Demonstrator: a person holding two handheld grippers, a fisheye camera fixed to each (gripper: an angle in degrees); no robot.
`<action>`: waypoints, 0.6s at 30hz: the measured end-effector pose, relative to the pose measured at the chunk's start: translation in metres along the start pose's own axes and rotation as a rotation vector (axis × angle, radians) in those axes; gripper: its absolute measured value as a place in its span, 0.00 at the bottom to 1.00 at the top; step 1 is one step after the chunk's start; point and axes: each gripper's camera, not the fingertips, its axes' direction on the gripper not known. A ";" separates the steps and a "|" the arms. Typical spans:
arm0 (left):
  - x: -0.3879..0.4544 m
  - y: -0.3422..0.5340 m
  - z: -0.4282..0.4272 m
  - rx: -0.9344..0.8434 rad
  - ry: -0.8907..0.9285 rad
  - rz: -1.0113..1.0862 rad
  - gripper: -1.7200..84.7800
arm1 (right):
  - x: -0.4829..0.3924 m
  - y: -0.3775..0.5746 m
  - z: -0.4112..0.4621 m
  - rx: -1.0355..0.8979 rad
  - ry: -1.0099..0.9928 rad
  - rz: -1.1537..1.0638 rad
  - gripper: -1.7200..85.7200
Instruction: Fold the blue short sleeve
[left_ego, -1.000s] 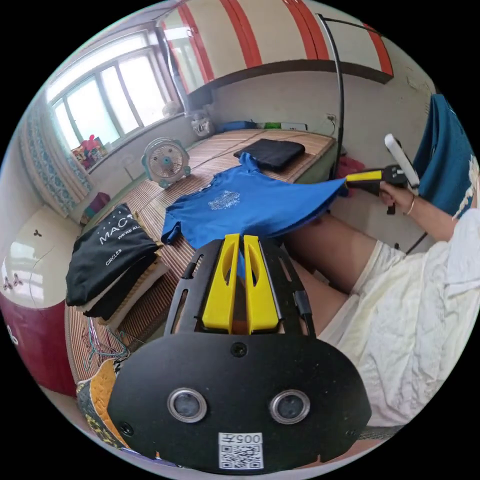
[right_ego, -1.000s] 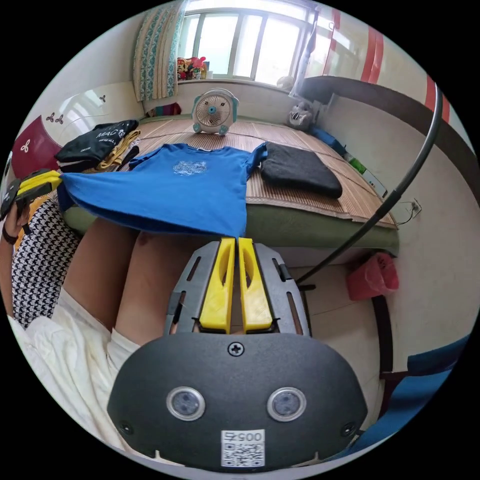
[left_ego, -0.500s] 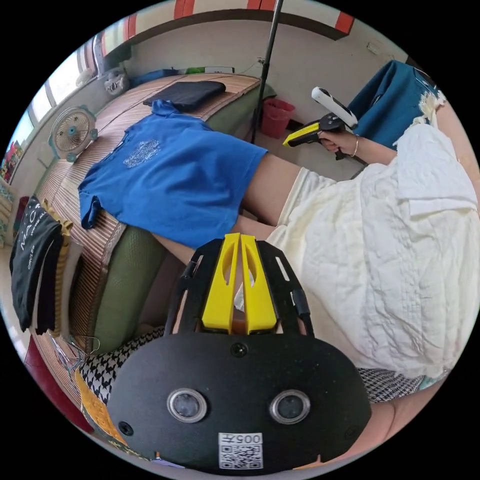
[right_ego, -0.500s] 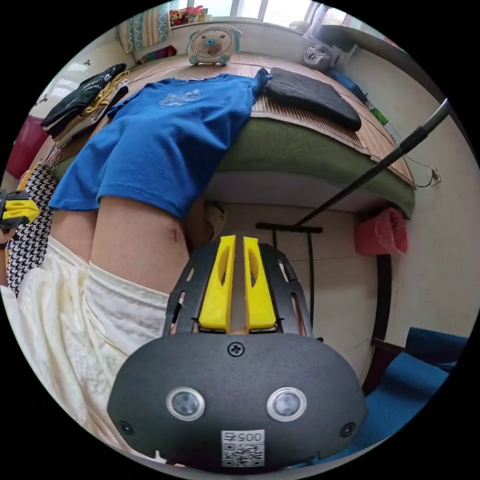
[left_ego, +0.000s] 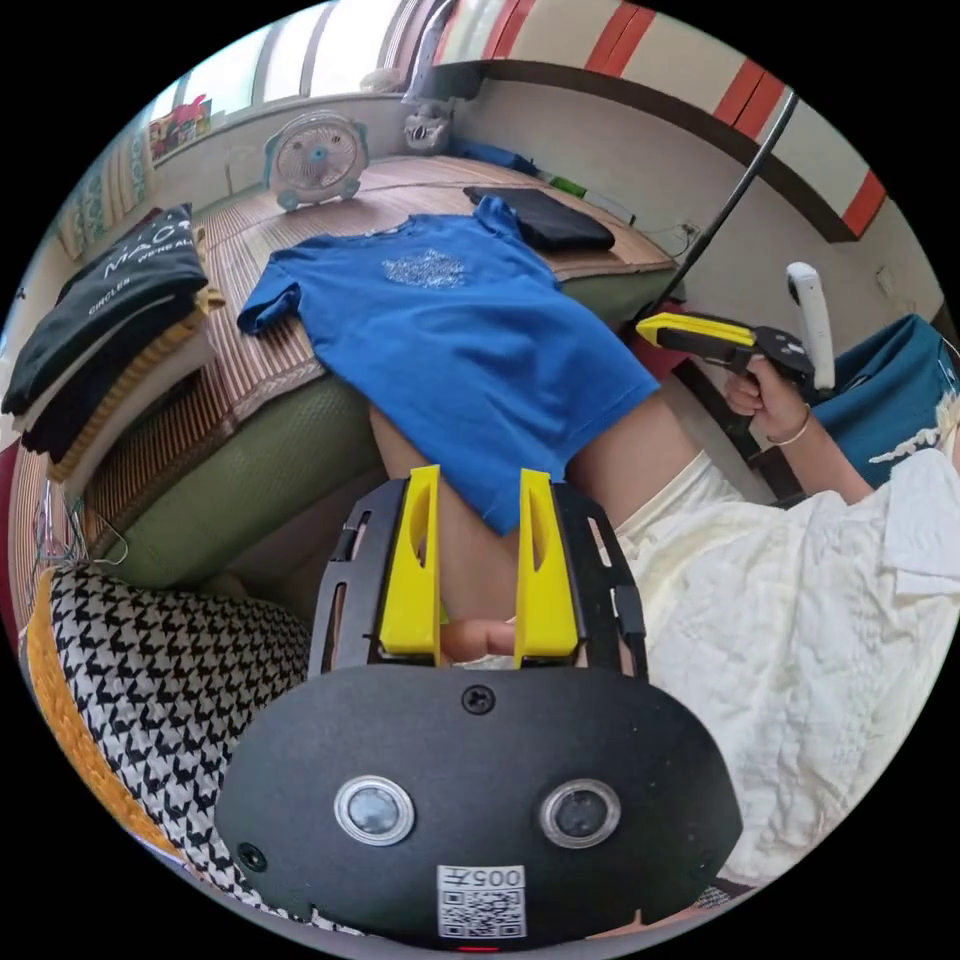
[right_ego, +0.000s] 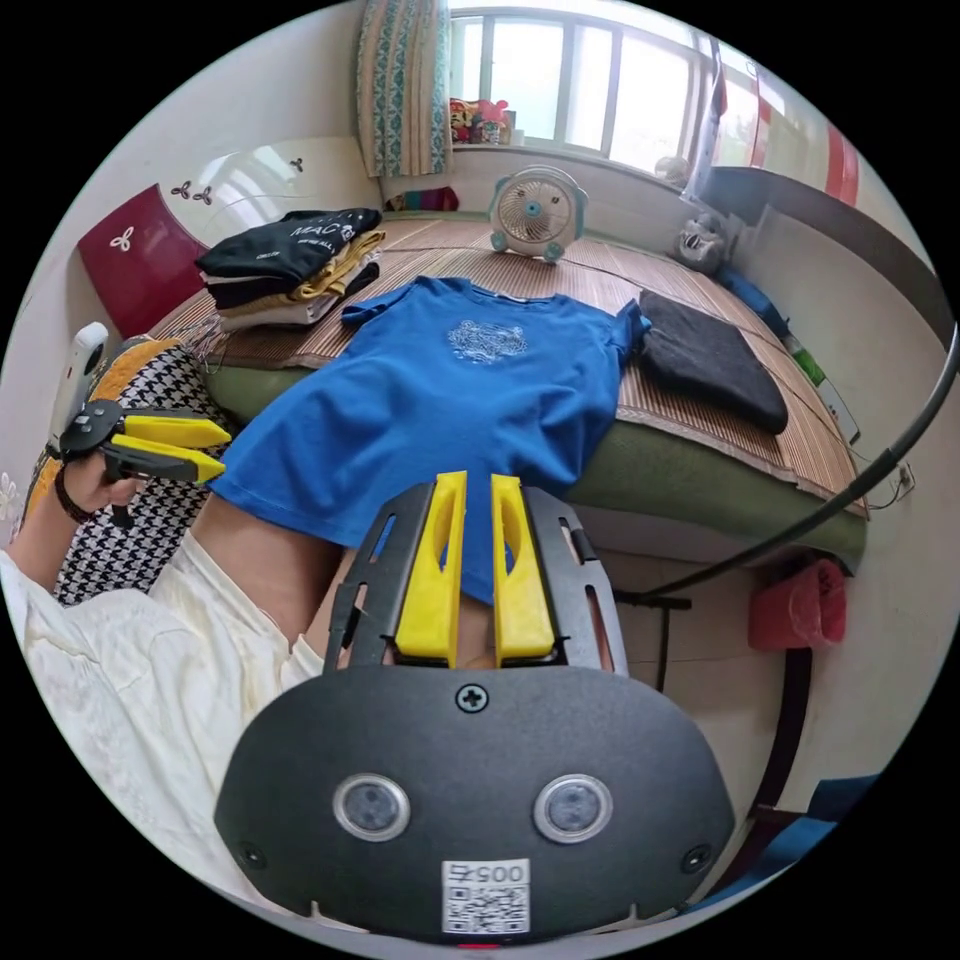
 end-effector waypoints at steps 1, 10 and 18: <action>0.002 0.000 0.005 -0.013 -0.012 0.006 0.14 | 0.000 0.000 0.003 -0.006 -0.004 -0.002 0.06; 0.003 -0.010 -0.004 -0.057 -0.055 0.135 0.04 | 0.017 0.004 0.005 -0.017 -0.018 0.006 0.07; -0.030 0.002 -0.029 -0.077 -0.052 0.127 0.03 | 0.023 -0.008 0.002 -0.002 -0.026 -0.004 0.07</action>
